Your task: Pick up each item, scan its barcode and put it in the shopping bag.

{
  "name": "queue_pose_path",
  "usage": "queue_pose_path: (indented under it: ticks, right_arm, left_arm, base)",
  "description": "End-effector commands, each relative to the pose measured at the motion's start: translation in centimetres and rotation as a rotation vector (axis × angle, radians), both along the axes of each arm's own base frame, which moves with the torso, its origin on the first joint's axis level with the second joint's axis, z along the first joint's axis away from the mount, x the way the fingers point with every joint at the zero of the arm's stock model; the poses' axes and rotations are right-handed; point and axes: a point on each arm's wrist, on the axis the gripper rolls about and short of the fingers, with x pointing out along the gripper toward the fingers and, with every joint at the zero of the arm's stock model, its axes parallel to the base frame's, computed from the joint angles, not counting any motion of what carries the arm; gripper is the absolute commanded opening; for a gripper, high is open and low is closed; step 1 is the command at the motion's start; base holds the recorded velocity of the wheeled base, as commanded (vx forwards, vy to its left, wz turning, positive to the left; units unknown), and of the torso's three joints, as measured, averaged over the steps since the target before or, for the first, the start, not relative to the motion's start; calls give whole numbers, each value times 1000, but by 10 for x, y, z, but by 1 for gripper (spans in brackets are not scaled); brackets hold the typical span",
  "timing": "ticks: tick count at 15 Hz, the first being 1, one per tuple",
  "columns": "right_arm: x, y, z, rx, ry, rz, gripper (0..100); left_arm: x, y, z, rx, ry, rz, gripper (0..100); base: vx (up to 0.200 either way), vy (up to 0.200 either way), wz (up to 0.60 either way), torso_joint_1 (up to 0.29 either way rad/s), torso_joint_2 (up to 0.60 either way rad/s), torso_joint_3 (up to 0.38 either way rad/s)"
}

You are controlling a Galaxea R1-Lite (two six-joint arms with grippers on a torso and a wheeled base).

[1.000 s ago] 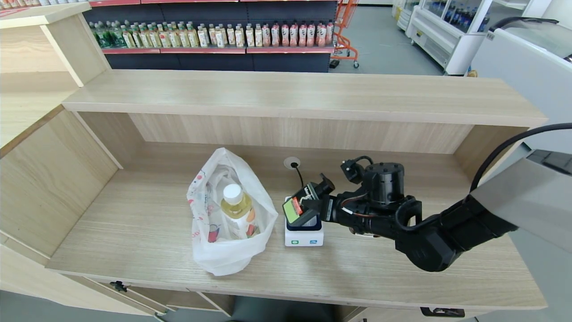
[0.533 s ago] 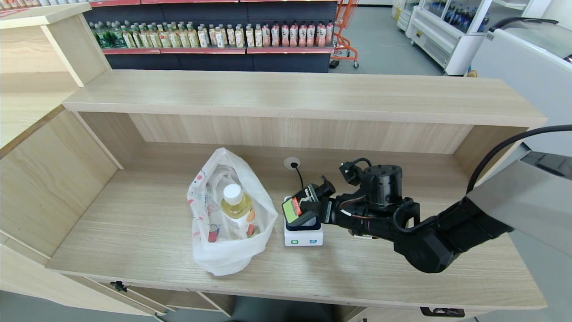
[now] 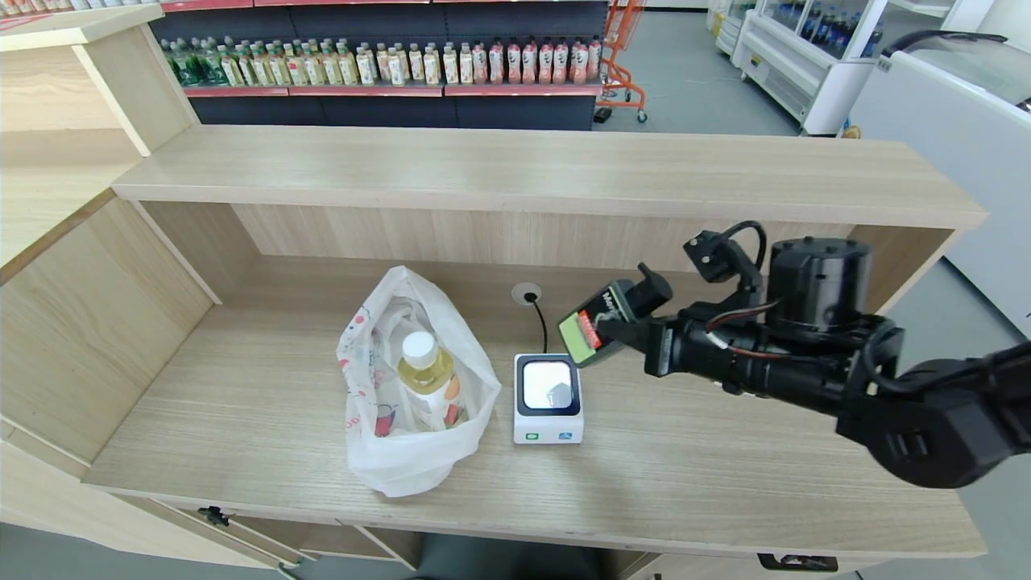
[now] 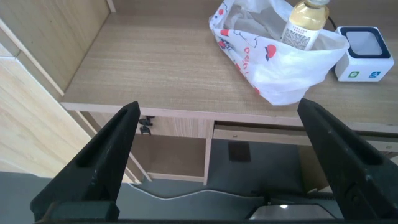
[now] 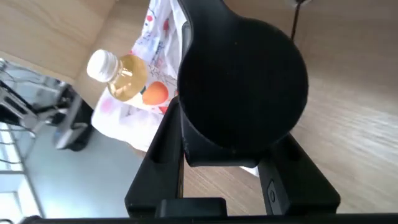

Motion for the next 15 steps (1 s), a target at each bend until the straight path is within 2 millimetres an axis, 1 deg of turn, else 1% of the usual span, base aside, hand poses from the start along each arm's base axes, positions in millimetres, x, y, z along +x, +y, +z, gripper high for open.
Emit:
queue_pose_path:
  ticks: [1,5,8,9,11,12,14,15]
  right_arm:
    - [-29,-27,38,-34,-137,-25,0]
    - [-26,-21,36,-51,-142,-37,0]
    - [-11,-9,23,-101,-144,-14,0]
    - [-9,-7,21,-106,-143,-11,0]
    - [9,2,10,-157,-170,2,0]
    - [14,5,5,-170,-183,9,0]
    - [33,20,-16,-171,-208,49,0]
    - [40,24,-26,-164,-214,66,0]
  left_arm:
    - [0,0,0,-1,0,0,100]
    - [0,0,0,1,0,0,100]
    - [0,0,0,1,0,0,100]
    - [0,0,0,4,0,0,100]
    - [0,0,0,4,0,0,100]
    - [0,0,0,4,0,0,100]
    - [0,0,0,4,0,0,100]
    - [0,0,0,4,0,0,100]
  base:
    - [0,200,0,2,7,2]
    - [0,200,0,-1,5,1]
    - [0,200,0,4,3,1]
    - [0,0,0,0,0,0]
    - [0,0,0,0,0,0]
    - [0,0,0,0,0,0]
    - [0,0,0,0,0,0]
    - [0,0,0,0,0,0]
